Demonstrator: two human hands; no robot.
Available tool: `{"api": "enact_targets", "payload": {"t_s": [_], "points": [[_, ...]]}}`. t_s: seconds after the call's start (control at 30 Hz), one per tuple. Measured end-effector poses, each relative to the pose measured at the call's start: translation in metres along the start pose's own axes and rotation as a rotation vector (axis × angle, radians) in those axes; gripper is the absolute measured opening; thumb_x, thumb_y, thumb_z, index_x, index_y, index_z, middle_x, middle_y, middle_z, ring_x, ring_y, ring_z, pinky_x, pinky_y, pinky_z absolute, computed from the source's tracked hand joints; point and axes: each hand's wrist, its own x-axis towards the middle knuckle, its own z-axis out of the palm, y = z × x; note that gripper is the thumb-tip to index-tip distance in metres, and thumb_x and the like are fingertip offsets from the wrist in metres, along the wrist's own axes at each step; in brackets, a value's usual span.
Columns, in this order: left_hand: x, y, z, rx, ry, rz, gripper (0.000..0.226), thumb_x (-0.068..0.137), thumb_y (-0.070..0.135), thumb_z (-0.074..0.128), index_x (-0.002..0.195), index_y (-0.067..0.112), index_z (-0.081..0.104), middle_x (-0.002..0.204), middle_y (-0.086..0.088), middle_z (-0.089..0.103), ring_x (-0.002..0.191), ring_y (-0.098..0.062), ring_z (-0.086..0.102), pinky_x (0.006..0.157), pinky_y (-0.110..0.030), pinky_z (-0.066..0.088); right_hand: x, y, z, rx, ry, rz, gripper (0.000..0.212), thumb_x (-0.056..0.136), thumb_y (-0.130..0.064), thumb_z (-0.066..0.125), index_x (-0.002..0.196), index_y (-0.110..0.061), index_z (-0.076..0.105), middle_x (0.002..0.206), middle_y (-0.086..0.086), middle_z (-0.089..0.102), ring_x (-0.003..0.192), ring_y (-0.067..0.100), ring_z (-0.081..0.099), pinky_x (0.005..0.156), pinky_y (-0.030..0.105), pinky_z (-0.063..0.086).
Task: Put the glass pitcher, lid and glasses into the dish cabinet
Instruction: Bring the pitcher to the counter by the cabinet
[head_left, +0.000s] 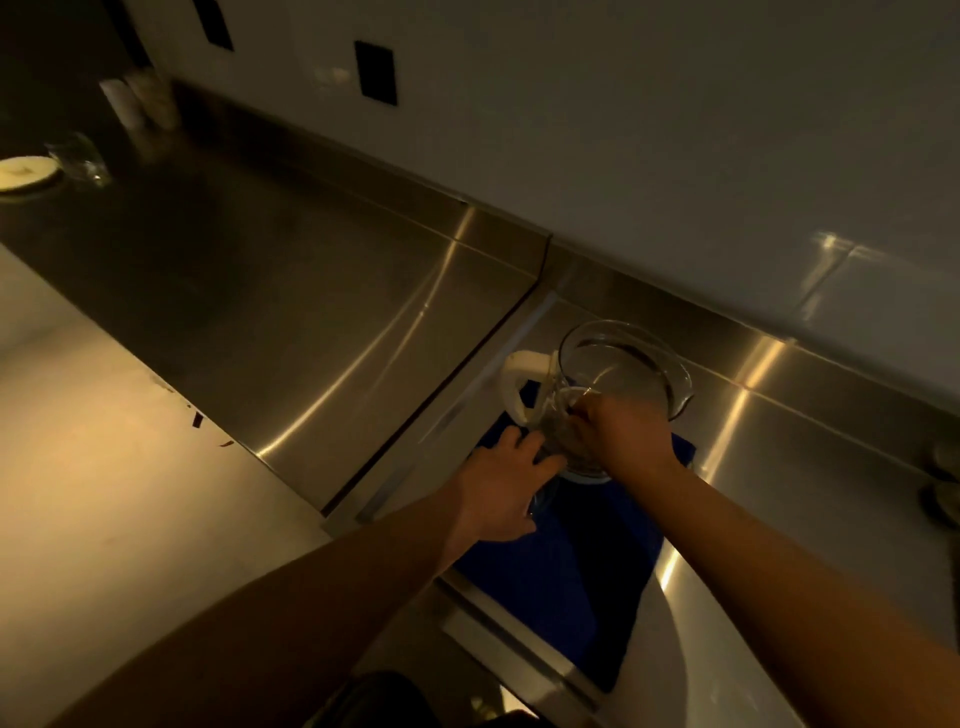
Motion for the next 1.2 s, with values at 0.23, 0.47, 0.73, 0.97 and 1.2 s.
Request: {"api": "enact_targets", "payload": {"t_s": [0.23, 0.47, 0.73, 0.97, 1.2], "points": [[-0.055, -0.086, -0.024, -0.016, 0.092, -0.135, 0.085, 0.08, 0.045, 0.067, 0.148, 0.03, 0.017, 0.15, -0.004, 0.019, 0.131, -0.026, 0.025, 0.09, -0.038, 0.043, 0.046, -0.078, -0.03, -0.025, -0.029, -0.077, 0.026, 0.095, -0.035, 0.046, 0.116, -0.027, 0.059, 0.1, 0.0, 0.062, 0.091, 0.018, 0.059, 0.075, 0.028, 0.045], [-0.137, -0.201, -0.044, -0.002, 0.184, -0.289, 0.065, 0.085, 0.038, 0.058, 0.143, 0.031, 0.03, 0.137, -0.002, 0.033, 0.123, -0.022, 0.031, 0.082, -0.036, 0.046, 0.099, -0.203, -0.028, 0.046, -0.028, -0.15, 0.03, 0.096, -0.037, 0.042, 0.115, -0.023, 0.06, 0.095, 0.001, 0.061, 0.086, 0.018, 0.059, 0.08, 0.032, 0.048], [-0.226, -0.345, -0.045, 0.032, 0.141, -0.416, 0.081, 0.079, 0.049, 0.067, 0.144, 0.033, 0.022, 0.147, -0.004, 0.023, 0.131, -0.026, 0.024, 0.095, -0.044, 0.045, 0.171, -0.356, -0.007, 0.09, 0.033, -0.306, 0.025, 0.094, -0.033, 0.048, 0.103, -0.017, 0.064, 0.096, 0.005, 0.066, 0.091, 0.024, 0.061, 0.08, 0.035, 0.046], [-0.284, -0.458, -0.043, 0.019, 0.15, -0.537, 0.086, 0.078, 0.05, 0.068, 0.146, 0.031, 0.019, 0.149, -0.006, 0.022, 0.133, -0.027, 0.023, 0.1, -0.043, 0.043, 0.238, -0.459, 0.005, 0.102, 0.022, -0.427, 0.037, 0.097, -0.032, 0.048, 0.129, -0.015, 0.054, 0.118, 0.007, 0.06, 0.108, 0.023, 0.056, 0.09, 0.027, 0.036], [-0.289, -0.577, -0.056, -0.015, 0.176, -0.635, 0.087, 0.077, 0.049, 0.07, 0.146, 0.031, 0.019, 0.148, -0.007, 0.024, 0.133, -0.027, 0.025, 0.098, -0.041, 0.044, 0.35, -0.537, 0.009, 0.079, -0.013, -0.499, 0.029, 0.095, -0.037, 0.048, 0.115, -0.019, 0.06, 0.099, 0.002, 0.065, 0.09, 0.017, 0.061, 0.085, 0.031, 0.048]]}}
